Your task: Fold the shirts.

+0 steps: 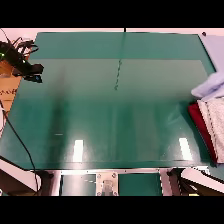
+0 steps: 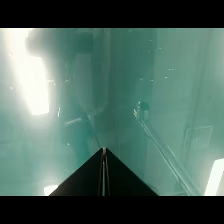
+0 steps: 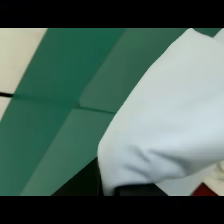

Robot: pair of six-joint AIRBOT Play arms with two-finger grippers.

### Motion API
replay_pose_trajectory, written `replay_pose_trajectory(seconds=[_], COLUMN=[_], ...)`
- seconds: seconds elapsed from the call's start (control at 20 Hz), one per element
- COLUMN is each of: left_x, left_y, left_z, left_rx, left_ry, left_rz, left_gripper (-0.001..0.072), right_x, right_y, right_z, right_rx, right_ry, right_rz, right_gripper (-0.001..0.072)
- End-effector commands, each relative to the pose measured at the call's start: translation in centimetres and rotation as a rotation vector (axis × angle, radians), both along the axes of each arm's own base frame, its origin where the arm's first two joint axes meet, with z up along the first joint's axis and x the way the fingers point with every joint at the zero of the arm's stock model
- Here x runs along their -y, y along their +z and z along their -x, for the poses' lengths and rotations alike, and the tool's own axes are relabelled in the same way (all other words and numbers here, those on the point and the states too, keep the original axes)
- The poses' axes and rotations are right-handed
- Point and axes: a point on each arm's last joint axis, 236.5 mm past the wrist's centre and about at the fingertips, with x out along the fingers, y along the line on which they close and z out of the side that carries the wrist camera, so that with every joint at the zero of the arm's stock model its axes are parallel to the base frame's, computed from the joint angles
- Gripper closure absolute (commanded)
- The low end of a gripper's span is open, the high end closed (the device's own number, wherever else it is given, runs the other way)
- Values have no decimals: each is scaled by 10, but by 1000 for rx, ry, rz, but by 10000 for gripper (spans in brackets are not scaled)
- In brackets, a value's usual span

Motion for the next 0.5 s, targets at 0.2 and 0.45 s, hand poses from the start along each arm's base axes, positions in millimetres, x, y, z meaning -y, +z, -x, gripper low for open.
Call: replay_pose_trajectory(seconds=[0.2, 0.45], left_x=[7, 22], left_y=[1, 5], left_z=[1, 0], left_rx=[-5, 5], left_ry=[-7, -20], left_rz=[29, 92], left_gripper=[682, 682], right_x=[42, 28], right_y=[-47, -92], right_z=[149, 220], right_rx=[-330, -518], right_ry=[-323, -433], right_rz=[19, -28], right_gripper=[698, 697])
